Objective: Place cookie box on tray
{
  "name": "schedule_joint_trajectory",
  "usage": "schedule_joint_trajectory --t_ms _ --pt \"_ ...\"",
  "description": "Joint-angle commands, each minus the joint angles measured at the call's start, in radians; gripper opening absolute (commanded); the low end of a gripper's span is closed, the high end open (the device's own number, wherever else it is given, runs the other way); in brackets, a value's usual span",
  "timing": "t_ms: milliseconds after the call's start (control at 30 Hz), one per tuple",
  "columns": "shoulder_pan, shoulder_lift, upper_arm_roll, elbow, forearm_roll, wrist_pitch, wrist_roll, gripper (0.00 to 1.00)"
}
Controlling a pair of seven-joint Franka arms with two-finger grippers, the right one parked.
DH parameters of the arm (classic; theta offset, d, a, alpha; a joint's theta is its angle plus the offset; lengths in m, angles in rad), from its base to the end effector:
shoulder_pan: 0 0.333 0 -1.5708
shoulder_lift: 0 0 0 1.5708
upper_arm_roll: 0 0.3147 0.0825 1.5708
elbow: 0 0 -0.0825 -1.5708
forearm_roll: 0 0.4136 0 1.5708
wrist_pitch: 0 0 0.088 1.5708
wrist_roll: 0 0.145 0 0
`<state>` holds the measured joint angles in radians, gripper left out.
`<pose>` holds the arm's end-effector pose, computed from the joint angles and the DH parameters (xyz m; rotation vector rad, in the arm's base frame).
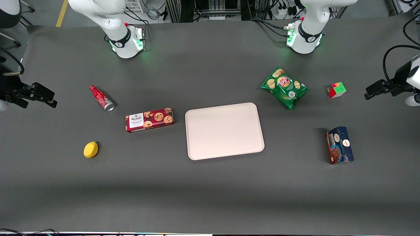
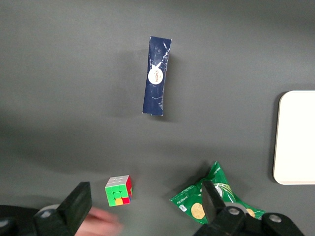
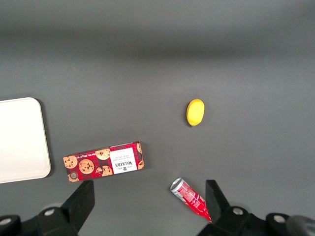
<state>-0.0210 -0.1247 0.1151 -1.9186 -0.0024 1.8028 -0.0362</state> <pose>0.5511 0.0536 0.4998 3.1186 0.2030 0.0134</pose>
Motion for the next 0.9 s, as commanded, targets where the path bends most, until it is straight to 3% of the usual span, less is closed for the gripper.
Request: schedule_joint_trajectory --t_ms 0,867 --pt "0.001 0.008 0.003 0.032 -0.010 -0.020 0.007 1.00" --pt "0.000 0.016 0.000 0.052 -0.010 -0.020 0.015 1.00"
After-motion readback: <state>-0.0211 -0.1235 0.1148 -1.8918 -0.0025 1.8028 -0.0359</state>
